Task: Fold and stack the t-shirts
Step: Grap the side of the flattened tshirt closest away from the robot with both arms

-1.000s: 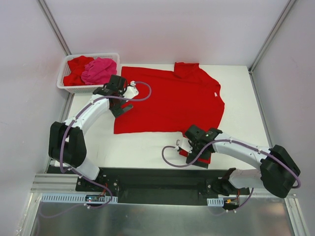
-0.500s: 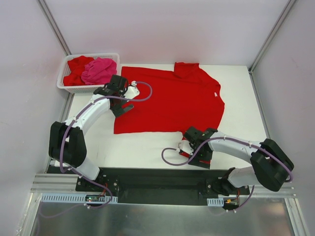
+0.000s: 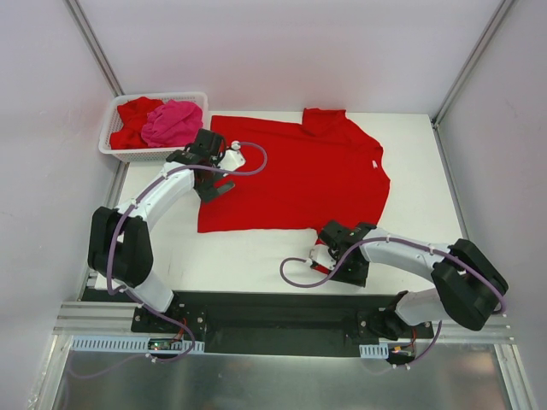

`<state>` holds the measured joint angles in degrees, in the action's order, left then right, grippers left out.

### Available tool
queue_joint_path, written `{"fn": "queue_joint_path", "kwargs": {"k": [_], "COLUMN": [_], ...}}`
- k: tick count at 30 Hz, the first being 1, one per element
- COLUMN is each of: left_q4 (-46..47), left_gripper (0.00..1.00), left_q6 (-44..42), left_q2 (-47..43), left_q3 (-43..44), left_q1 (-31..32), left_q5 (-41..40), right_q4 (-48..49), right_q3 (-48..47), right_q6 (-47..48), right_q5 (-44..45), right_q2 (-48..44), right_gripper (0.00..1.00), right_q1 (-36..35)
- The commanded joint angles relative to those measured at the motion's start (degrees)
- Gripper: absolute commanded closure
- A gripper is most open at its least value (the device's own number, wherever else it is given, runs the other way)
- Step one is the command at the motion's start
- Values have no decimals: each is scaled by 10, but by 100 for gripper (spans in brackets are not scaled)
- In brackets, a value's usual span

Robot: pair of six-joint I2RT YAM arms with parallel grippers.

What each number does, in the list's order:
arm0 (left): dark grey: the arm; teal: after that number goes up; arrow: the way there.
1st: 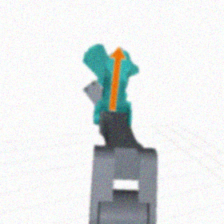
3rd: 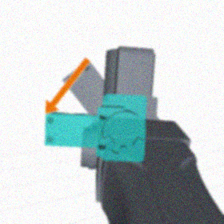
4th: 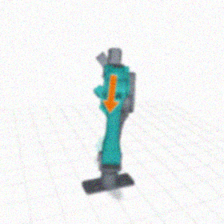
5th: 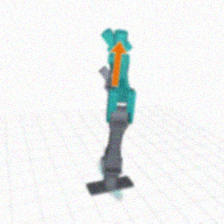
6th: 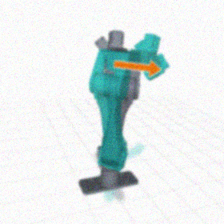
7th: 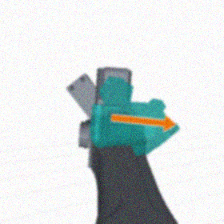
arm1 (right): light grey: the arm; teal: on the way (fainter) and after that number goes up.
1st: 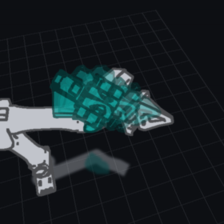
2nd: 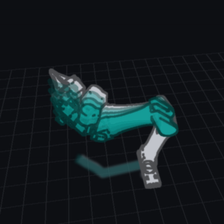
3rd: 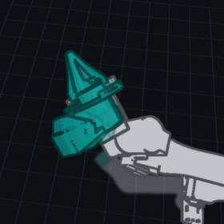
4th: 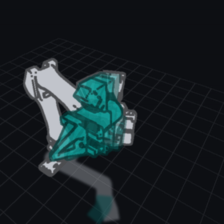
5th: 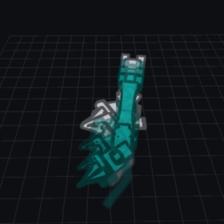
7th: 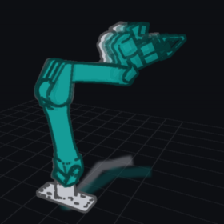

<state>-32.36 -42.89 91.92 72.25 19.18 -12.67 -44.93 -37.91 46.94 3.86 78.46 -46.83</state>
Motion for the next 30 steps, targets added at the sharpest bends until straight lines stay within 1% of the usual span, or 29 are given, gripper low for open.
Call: {"fn": "queue_joint_path", "kwargs": {"k": [1, 2, 4, 6, 8, 12, 13, 14, 18, 22, 23, 25, 26, 28, 30], "left_q4": [-6, -6, -7, -6, -5, -5, -6, -5, -6, -6, -6, -6, -7, -6, -10], "left_gripper": [1, 1, 1, 1, 1, 1, 1, 1, 1, 1, 1, 1, 1, 1, 1], "left_q6": [-5, -6, -8, -10, -9, -11, -10, -10, -13, -46, -53, -81, -93, -140, -189], "left_q2": [4, 3, 2, 3, 2, 5, 5, 5, 5, -14, -27, -43, -65, -91, -128], "left_q3": [23, 23, 22, 21, 20, 21, 21, 21, 9, -55, -68, -111, -127, -175, -202], "left_q1": [5, 5, 5, 5, 5, 6, 6, 6, 8, 13, 13, 13, 13, 13, 13], "left_q5": [-11, -12, -14, -15, -16, -17, -17, -17, -14, -5, -3, 11, 21, 56, 85], "right_q4": [-15, -12, -11, -10, -7, -7, -7, -7, -9, -10, -10, -8, -6, -5, -3], "right_q3": [5, 6, 6, 6, 6, 6, 6, 6, 3, 2, 2, 3, 2, 2, 2], "right_q6": [3, 6, 7, 8, 10, 12, 12, 13, 13, 15, 16, 18, 18, 18, 19], "right_q5": [-10, -10, -10, -11, -12, -15, -15, -17, -17, -22, -22, -22, -24, -24, -24], "right_q2": [13, 13, 14, 15, 19, 20, 19, 20, 20, 21, 22, 25, 28, 32, 35], "right_gripper": [59, 62, 61, 64, 71, 74, 76, 83, 84, 86, 90, 91, 94, 94, 97], "right_q1": [2, 2, 2, 2, 2, 2, 2, 2, 2, 2, 2, 2, 2, 2, 2]}}
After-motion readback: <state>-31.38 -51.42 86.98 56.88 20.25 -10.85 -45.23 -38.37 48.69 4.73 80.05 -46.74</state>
